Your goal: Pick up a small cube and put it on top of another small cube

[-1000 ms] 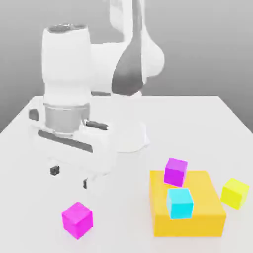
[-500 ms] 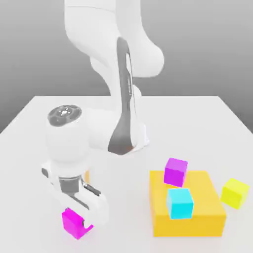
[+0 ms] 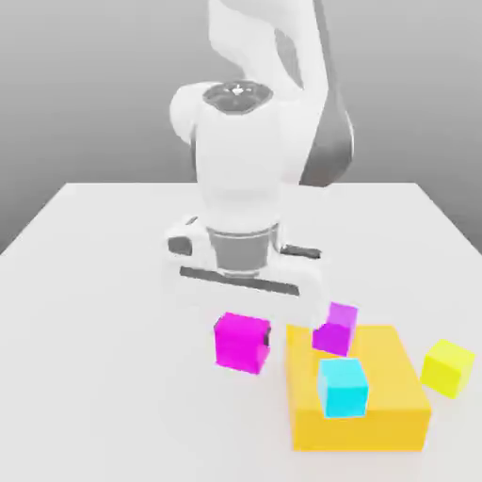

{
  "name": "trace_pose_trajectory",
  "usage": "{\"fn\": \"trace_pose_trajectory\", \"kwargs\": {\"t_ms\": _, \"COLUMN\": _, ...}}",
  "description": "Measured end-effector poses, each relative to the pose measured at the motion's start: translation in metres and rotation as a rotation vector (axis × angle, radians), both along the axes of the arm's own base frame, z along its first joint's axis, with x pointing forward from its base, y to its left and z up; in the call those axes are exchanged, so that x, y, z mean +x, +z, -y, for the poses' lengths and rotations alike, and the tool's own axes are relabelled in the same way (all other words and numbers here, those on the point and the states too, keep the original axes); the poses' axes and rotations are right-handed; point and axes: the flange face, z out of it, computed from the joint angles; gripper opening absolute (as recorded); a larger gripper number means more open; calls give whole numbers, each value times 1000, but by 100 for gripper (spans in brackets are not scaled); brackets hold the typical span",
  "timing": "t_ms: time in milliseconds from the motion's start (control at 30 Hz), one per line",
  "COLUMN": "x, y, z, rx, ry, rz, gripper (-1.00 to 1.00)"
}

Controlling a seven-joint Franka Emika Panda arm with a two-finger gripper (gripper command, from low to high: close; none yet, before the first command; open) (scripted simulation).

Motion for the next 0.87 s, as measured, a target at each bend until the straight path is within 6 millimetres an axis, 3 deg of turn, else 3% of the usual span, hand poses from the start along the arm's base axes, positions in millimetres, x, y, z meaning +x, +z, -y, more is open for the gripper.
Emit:
{"fn": "trace_pose_trajectory", "kwargs": {"t_ms": 267, "x": -68, "y": 47, "z": -101, "rx": -16, "ry": 373, "rz": 2, "gripper": -100}}
{"fn": "trace_pose_trajectory", "kwargs": {"t_ms": 433, "x": -74, "y": 0, "z": -108, "rx": -22, "ry": 407, "rz": 3, "gripper": -100}}
{"fn": "trace_pose_trajectory", "kwargs": {"t_ms": 467, "x": -75, "y": -8, "z": -108, "rx": -22, "ry": 408, "rz": 3, "gripper": 100}}
{"fn": "trace_pose_trajectory", "kwargs": {"t_ms": 700, "x": -75, "y": -9, "z": -108, "rx": -23, "ry": 408, "rz": 2, "gripper": 100}}
{"fn": "trace_pose_trajectory", "kwargs": {"t_ms": 867, "x": -75, "y": 42, "z": -108, "rx": -24, "ry": 408, "rz": 3, "gripper": 100}}
